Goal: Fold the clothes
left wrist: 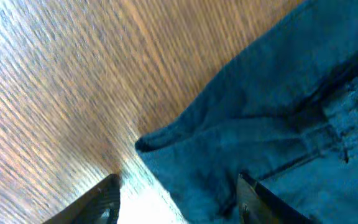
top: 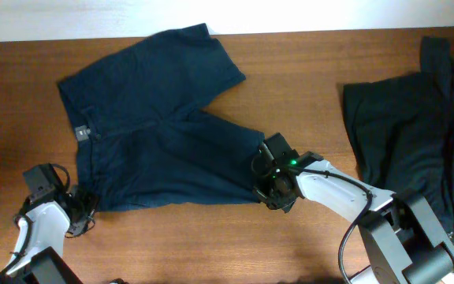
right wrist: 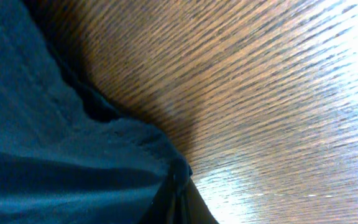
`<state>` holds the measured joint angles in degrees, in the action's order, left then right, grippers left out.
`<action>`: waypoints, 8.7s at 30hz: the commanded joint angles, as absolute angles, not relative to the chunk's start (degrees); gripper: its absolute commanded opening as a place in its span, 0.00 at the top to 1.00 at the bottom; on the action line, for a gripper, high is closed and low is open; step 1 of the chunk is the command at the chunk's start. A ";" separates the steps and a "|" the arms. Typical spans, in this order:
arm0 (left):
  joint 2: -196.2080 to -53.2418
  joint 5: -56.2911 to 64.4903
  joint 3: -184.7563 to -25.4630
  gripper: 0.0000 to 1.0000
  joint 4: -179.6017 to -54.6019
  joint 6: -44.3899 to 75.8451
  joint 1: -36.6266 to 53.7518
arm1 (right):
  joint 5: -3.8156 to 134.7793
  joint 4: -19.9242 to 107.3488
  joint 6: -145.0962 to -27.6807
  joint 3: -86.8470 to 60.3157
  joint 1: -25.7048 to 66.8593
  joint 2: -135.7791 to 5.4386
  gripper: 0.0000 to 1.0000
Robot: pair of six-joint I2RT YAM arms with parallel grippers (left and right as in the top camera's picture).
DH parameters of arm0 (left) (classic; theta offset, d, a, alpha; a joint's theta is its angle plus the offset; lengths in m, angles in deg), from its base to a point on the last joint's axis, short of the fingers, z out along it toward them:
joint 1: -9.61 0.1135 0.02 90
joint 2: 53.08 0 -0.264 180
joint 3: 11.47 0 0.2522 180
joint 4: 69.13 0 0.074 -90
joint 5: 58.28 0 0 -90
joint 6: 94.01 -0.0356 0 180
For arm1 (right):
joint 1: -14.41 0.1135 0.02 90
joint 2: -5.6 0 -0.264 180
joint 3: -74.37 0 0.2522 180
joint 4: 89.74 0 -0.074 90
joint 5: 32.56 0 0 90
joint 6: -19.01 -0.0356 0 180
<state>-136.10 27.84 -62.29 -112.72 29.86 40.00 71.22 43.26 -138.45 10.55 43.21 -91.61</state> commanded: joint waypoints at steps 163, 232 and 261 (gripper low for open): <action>-183.42 34.31 -123.40 0.29 -151.76 -1.00 3.31 | 86.61 14.89 -77.25 -22.78 44.35 -115.02 0.70; -190.09 22.92 -143.16 0.01 -154.97 -8.48 7.66 | 67.11 -8.41 -85.25 -46.87 23.67 -101.81 0.12; -86.53 22.48 -74.23 0.01 -130.49 -4.68 0.62 | 67.09 14.15 -83.48 10.04 15.89 -21.60 0.01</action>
<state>-86.75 22.90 -74.82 -130.45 -5.03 0.46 67.81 13.98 -83.20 9.96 15.93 -21.93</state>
